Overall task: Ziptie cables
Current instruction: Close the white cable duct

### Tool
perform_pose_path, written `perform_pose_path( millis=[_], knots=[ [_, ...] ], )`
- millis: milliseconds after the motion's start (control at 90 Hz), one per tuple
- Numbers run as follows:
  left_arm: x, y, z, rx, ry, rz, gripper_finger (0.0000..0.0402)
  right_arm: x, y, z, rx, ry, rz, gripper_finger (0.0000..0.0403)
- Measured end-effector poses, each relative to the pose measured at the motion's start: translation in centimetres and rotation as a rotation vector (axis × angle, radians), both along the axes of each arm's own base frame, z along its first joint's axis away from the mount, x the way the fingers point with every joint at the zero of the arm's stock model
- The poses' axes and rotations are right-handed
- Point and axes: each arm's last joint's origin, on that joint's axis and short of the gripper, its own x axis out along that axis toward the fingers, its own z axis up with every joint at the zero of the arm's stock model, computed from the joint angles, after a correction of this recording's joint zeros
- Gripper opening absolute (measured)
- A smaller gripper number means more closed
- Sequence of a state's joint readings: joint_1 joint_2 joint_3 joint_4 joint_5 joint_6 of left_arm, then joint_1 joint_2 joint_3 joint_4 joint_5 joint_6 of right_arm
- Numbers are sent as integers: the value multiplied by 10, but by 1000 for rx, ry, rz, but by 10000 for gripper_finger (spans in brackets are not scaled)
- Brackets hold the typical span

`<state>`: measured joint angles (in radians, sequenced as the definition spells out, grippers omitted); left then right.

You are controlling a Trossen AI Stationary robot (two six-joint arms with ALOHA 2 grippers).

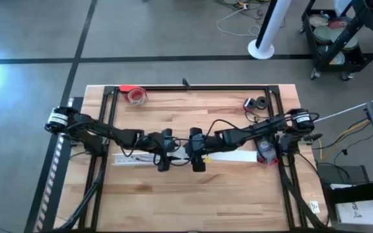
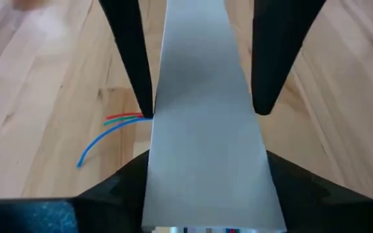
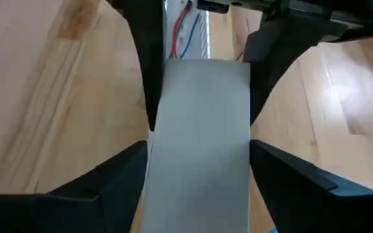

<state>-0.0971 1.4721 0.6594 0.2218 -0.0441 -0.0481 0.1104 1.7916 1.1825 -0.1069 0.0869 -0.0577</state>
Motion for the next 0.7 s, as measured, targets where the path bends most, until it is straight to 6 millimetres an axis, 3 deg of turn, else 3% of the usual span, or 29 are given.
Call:
perform_pose_path(
  millis=[256, 478, 578, 700],
  knots=[
    [0, 0, 0, -13, -5, 16, 186, 2, -1, -8, -25, -1, -16, 253],
    [0, 1, 0, -22, -2, 31, 112, 6, -2, -29, -28, 36, -44, 275],
    [0, 0, -1, -34, 12, 21, 74, 7, -3, -28, -53, 25, -63, 253],
    [-1, 0, -1, -34, 16, 20, 44, 6, -4, -29, -72, 36, -53, 195]
  ],
)
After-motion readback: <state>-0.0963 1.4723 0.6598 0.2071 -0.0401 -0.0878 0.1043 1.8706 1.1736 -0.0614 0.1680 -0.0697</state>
